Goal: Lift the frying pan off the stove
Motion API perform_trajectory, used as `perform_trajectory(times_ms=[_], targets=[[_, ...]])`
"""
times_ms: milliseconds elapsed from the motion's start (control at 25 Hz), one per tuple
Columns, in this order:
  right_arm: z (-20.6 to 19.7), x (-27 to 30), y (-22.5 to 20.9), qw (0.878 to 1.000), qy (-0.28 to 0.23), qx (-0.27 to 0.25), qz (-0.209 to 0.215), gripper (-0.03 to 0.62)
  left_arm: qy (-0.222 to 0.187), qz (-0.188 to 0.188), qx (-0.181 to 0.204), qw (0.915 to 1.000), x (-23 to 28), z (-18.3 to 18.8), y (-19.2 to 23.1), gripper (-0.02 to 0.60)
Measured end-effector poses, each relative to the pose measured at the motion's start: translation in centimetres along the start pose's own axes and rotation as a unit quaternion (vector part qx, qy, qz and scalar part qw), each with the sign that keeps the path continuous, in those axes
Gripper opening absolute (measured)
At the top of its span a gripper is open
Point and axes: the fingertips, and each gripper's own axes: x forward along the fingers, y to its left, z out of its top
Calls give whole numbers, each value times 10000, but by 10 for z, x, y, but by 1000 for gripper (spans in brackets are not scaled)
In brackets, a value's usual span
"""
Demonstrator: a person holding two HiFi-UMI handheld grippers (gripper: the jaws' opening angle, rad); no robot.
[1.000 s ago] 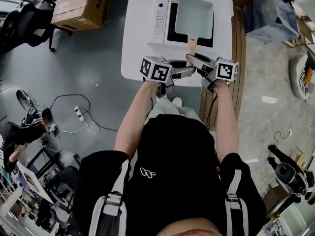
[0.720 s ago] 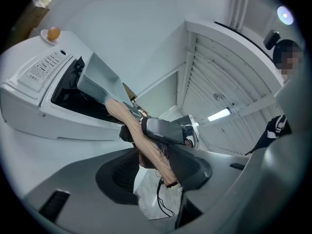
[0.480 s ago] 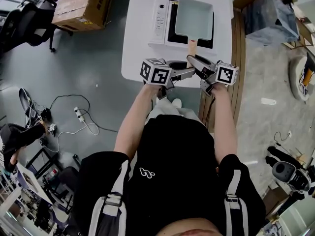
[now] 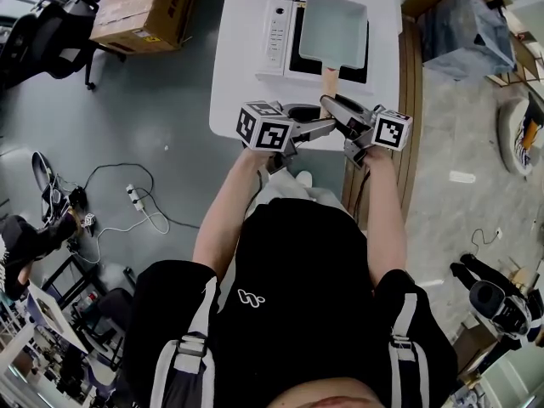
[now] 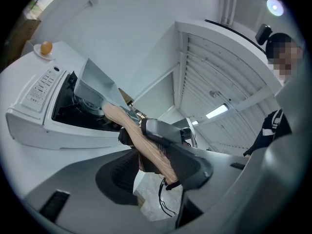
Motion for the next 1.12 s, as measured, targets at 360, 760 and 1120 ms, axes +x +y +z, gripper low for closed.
perform_trajectory(times_ms=[360, 760, 1120], targets=[[8, -3, 46, 9991, -85, -391, 127, 184, 21, -53, 435, 9990, -20, 14, -39, 201], [5, -15, 81, 9973, -97, -694, 212, 184, -61, -85, 701, 9975, -29, 14, -73, 201], [0, -16, 89, 9970, -185, -702, 279, 184, -48, -76, 775, 9970, -35, 10, -80, 201]])
